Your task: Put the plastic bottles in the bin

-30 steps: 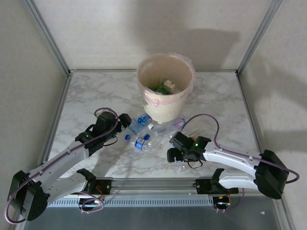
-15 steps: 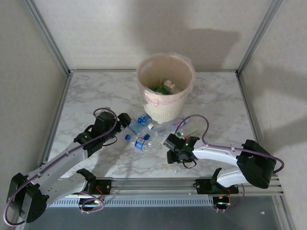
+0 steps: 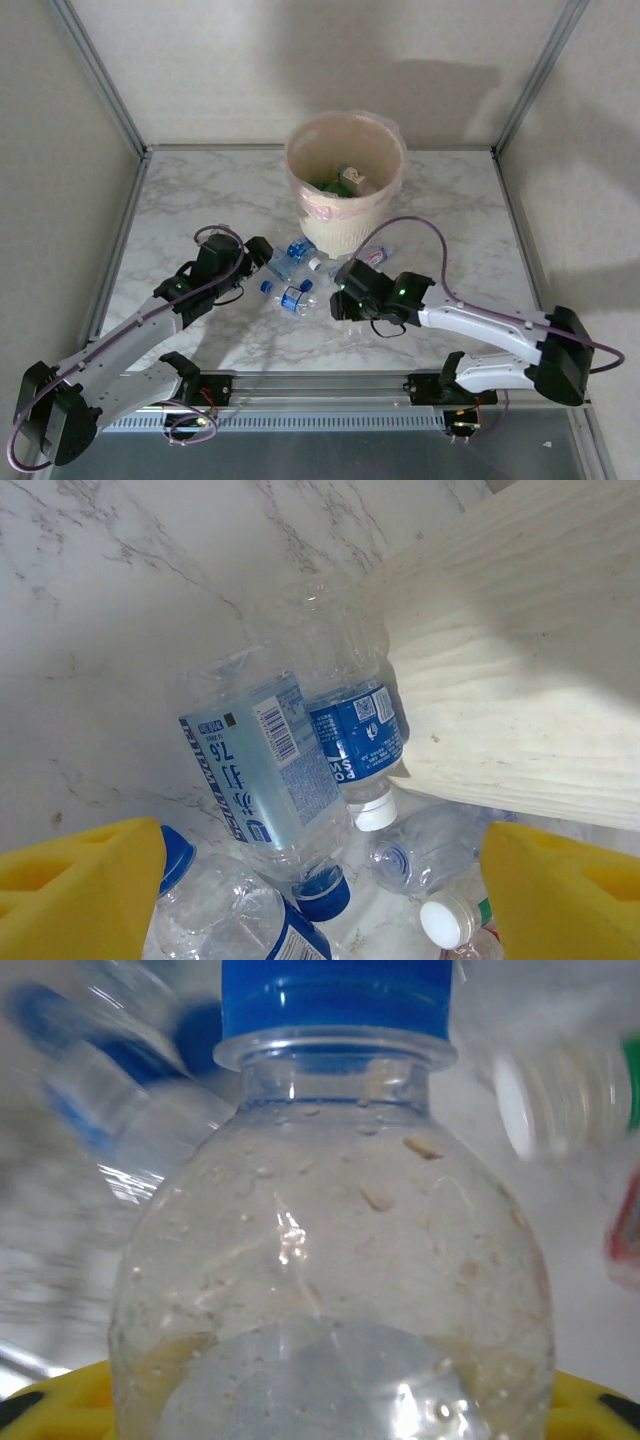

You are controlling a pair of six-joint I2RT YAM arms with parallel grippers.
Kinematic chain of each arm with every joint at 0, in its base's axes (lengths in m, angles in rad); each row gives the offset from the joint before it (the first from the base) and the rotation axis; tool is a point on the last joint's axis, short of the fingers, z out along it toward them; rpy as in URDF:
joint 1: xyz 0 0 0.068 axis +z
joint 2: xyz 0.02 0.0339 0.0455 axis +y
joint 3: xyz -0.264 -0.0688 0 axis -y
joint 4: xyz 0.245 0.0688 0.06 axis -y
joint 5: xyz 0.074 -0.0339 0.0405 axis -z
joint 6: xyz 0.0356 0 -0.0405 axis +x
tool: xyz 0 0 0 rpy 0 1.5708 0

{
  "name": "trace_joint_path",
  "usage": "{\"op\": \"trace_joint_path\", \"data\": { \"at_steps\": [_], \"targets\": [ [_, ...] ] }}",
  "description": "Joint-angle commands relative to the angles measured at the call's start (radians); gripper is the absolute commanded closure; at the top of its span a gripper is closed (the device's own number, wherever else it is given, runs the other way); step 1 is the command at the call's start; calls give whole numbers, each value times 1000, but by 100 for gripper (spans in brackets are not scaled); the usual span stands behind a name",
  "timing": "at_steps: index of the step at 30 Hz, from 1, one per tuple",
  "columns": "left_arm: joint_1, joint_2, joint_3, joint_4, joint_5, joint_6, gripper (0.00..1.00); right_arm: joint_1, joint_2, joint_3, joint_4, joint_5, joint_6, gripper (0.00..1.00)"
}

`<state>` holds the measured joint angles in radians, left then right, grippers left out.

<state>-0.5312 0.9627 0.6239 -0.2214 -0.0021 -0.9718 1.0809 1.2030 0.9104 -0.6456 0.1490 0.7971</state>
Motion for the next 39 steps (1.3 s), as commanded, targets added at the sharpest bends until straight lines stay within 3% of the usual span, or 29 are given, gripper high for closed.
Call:
{"op": "trace_joint_path", "data": {
  "at_steps": [1,9,16,19,30,35,39],
  "targets": [
    [2,-22,-7,-14,-33,-14,18,11,-65,120,-43,71,-77,49],
    [2,-9,-7,2,-21,-26,19,-33,-36,512,16,141,-293,47],
    [2,-19,-1,-13,-24,-21,19,-210,166,831,21,170,-400,48],
    [3,-29,-8,-17,-27,-21,19,-295,254,921,26,117,-409,48],
    [5,-45,-36,-15,-27,-30,19,-438,462,1034,47,96,-450,45],
    [5,-43,-39,-12,-28,-30,19,-444,489,1025,47,104,-456,38],
    [5,-32,-36,-4,-24,-31,18,-444,484,1027,56,98,-456,24]
  ]
}}
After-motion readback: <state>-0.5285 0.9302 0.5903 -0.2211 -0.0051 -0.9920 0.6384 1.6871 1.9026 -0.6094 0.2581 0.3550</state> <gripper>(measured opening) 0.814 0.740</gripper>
